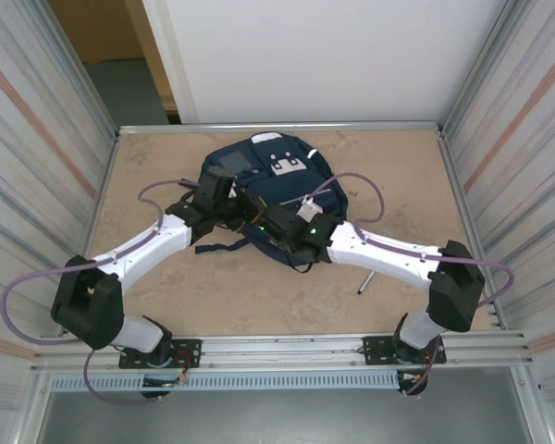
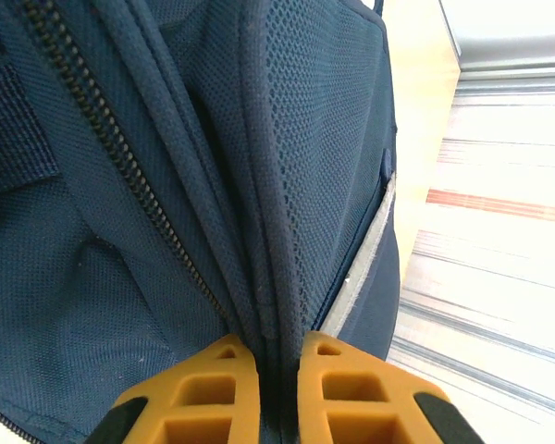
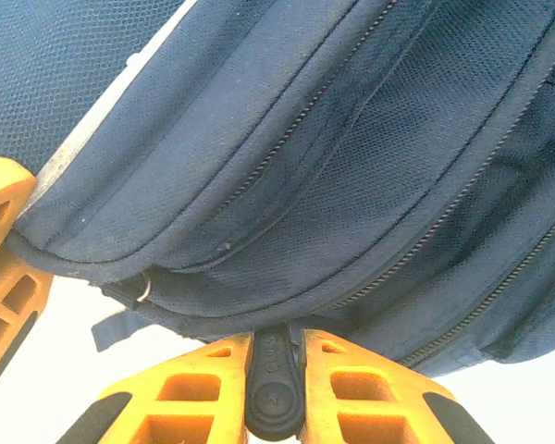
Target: Pack books, pencil case, and school supplies into a backpack
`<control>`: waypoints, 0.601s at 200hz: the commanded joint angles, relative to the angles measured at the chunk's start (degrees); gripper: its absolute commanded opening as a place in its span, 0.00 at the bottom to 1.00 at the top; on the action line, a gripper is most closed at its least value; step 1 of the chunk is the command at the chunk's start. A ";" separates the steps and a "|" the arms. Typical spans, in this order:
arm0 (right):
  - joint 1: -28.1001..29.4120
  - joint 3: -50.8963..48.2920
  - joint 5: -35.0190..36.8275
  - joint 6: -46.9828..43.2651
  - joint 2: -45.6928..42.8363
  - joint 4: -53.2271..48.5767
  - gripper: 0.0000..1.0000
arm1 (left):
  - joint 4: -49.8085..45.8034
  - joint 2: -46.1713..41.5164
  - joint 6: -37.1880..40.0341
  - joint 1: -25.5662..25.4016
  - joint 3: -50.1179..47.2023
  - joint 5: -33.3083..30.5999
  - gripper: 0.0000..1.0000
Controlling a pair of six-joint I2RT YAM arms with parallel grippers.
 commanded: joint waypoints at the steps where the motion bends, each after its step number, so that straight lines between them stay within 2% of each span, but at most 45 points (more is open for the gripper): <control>1: -1.37 -3.68 -2.28 -4.47 -3.73 0.34 0.00 | 4.11 -3.65 0.05 0.95 -0.40 1.77 0.00; 25: -4.59 -7.74 -10.01 -13.84 -6.37 4.85 0.00 | 4.33 -3.75 -0.08 1.79 -1.05 2.30 0.00; 49: -7.51 -10.57 -13.69 -23.06 -9.75 5.93 0.00 | 4.36 -3.66 0.01 2.49 -1.29 3.15 0.00; 90: -13.48 -16.34 -17.32 -32.22 -16.81 7.93 0.00 | 3.21 -3.61 1.07 3.96 -2.09 3.88 0.00; 120: -20.83 -19.99 -23.44 -38.26 -20.53 10.51 0.00 | 1.70 -3.21 2.69 5.98 -2.80 5.46 0.00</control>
